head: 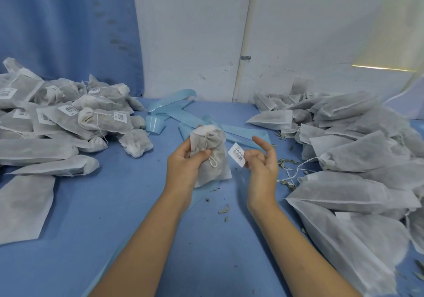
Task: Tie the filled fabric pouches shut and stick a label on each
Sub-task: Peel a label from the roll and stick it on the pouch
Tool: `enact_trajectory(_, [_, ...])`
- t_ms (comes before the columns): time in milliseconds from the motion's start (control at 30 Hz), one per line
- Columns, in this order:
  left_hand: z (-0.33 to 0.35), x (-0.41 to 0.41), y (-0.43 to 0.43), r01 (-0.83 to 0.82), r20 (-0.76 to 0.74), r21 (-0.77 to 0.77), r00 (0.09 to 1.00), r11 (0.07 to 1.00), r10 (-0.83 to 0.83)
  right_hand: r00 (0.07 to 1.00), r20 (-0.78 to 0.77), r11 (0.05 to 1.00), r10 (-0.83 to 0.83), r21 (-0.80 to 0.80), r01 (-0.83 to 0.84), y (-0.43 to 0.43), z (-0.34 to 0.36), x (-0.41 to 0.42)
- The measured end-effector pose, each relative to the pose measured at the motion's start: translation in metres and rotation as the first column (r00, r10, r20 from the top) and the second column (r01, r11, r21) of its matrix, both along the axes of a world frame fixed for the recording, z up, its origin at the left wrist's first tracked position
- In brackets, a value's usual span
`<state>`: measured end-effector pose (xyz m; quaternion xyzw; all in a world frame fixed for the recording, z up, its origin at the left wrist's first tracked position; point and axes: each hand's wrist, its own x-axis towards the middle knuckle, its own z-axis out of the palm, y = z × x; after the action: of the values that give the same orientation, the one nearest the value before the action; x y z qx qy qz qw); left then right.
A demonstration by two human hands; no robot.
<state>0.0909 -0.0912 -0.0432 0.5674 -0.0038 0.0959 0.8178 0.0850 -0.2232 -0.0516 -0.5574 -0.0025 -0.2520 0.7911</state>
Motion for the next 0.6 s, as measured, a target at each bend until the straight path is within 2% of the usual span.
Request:
enact_trajectory(133, [0.001, -0.001, 0.000, 0.057, -0.017, -0.045, 0.998, 0.997, -0.058, 0.988, 0.065, 0.978, 0.139, -0.165, -0.126, 0.006, 0.000, -0.005])
enact_trajectory(267, [0.001, -0.001, 0.001, 0.089, -0.022, -0.041, 0.996, 0.995, -0.090, 0.971, 0.106, 0.913, 0.216, -0.374, -0.163, 0.009, -0.003, -0.008])
enact_trajectory(433, [-0.001, 0.001, 0.003, 0.112, -0.006, -0.029, 0.994, 0.993, -0.112, 0.974, 0.118, 0.787, 0.192, -0.612, -0.081, 0.008, -0.007, -0.009])
enact_trajectory(600, [-0.002, 0.001, 0.003, 0.111, 0.005, 0.011, 0.994, 0.994, -0.111, 0.976, 0.185, 0.597, 0.116, -0.798, 0.080, 0.008, -0.010, -0.009])
